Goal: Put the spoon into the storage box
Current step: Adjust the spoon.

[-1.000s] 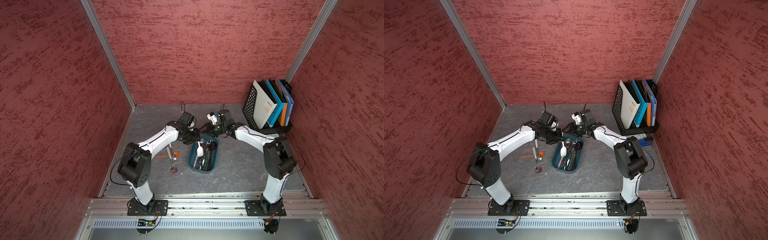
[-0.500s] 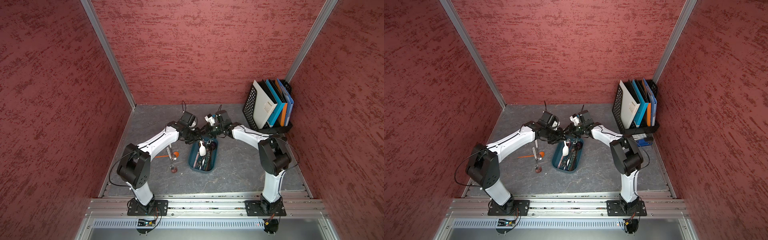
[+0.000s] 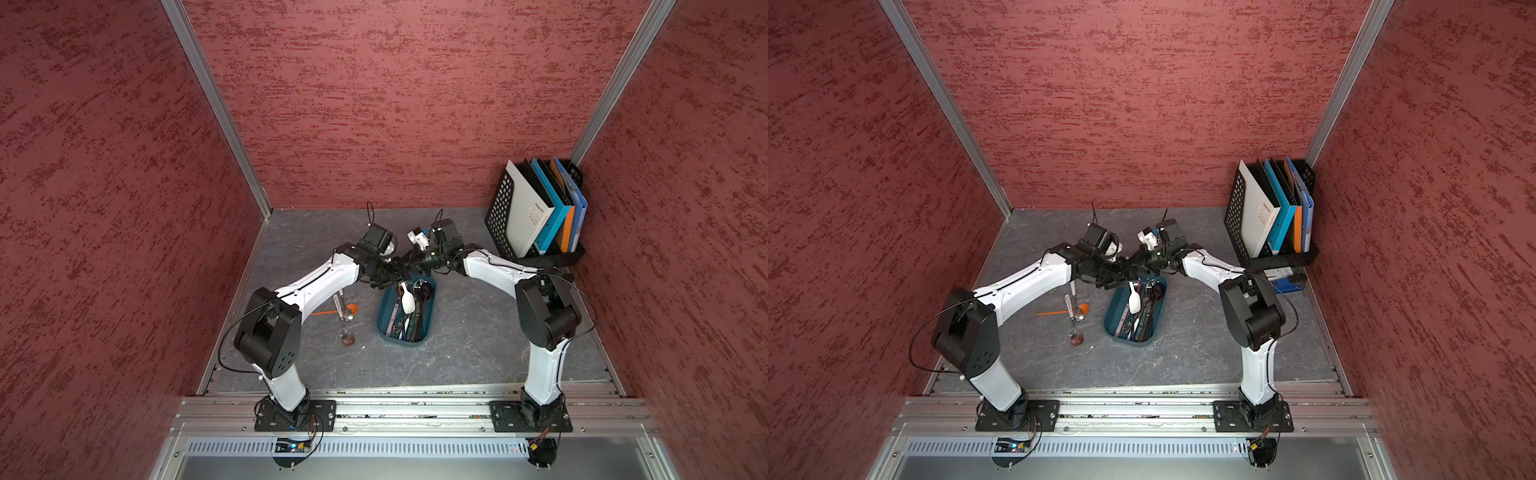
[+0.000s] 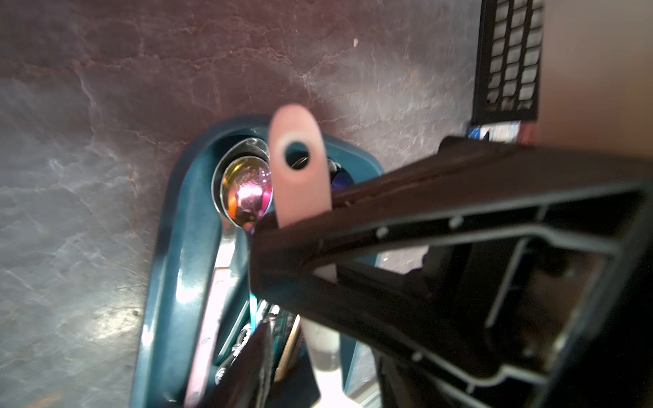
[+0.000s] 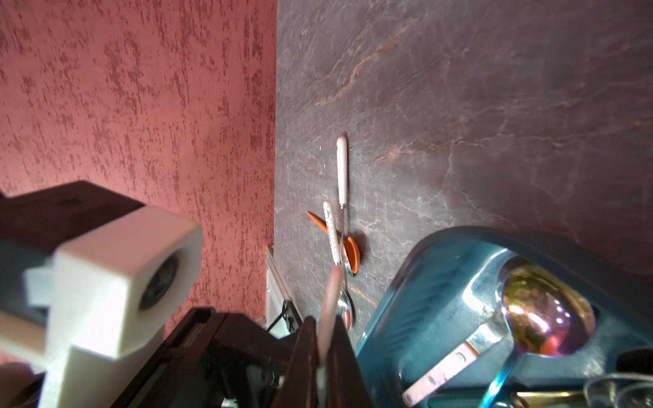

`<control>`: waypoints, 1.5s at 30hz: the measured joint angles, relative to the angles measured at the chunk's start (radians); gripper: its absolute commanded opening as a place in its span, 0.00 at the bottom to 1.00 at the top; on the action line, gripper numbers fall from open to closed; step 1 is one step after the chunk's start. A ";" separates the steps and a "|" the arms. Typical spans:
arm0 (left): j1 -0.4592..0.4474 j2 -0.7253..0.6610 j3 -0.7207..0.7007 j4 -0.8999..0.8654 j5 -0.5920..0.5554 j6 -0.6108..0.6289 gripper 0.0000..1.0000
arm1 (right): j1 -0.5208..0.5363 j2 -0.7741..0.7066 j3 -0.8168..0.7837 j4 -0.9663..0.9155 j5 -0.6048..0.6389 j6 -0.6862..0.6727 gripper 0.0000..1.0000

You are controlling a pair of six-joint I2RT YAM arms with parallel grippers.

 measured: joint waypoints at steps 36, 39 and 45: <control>-0.387 -0.229 -0.426 0.436 -0.579 1.540 0.60 | -0.044 0.204 0.328 -0.939 -0.236 -0.632 0.00; -0.387 -0.232 -0.456 0.479 -0.560 1.587 0.59 | -0.040 0.211 0.328 -0.956 -0.220 -0.647 0.00; -0.397 -0.236 -0.487 0.545 -0.537 1.674 0.54 | -0.024 0.214 0.328 -0.982 -0.199 -0.672 0.00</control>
